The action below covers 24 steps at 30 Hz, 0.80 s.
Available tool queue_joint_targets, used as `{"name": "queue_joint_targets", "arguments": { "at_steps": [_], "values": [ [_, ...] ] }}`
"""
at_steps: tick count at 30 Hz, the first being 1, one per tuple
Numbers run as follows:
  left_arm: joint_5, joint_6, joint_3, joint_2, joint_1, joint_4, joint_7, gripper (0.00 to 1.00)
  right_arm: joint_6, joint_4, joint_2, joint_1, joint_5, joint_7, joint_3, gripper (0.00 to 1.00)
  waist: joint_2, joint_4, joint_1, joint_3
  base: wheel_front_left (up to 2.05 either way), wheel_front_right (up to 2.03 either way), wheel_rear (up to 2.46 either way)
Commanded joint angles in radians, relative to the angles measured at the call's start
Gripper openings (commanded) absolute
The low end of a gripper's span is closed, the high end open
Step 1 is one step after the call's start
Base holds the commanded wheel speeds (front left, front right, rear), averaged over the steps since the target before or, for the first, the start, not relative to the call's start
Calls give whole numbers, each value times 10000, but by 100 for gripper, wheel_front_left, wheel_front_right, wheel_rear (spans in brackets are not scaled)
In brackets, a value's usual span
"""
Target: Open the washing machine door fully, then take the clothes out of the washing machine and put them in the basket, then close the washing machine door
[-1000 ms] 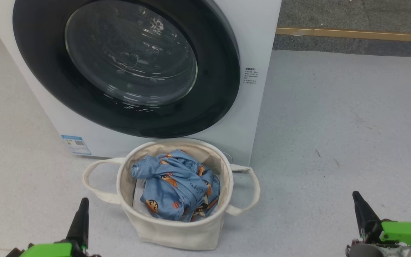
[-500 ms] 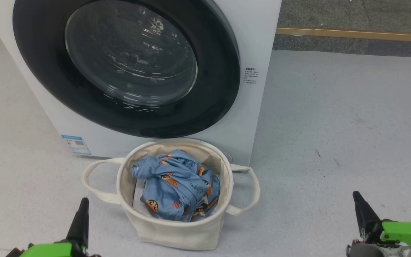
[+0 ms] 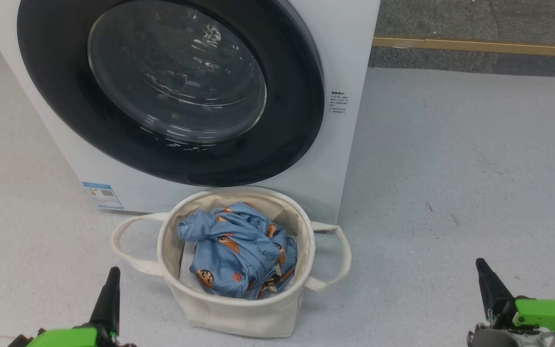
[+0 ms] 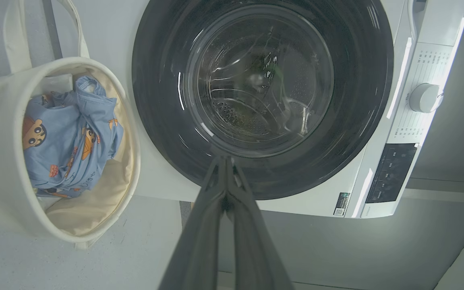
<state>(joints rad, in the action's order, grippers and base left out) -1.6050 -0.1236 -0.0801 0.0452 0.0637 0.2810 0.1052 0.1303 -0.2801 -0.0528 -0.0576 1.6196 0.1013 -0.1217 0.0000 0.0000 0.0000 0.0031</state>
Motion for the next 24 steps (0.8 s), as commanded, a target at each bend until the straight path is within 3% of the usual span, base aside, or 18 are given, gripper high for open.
{"name": "queue_joint_targets", "arguments": {
  "at_steps": [1,24],
  "values": [
    [-36,-71,-337,51,443,-358,80,0,4,357,-42,-495,-38,48,167,0,0,0,0,0,0,0,0],
    [-36,-71,-337,51,443,-359,80,0,4,356,-23,-498,-60,70,139,0,0,0,0,0,0,0,0]
  ]
}}
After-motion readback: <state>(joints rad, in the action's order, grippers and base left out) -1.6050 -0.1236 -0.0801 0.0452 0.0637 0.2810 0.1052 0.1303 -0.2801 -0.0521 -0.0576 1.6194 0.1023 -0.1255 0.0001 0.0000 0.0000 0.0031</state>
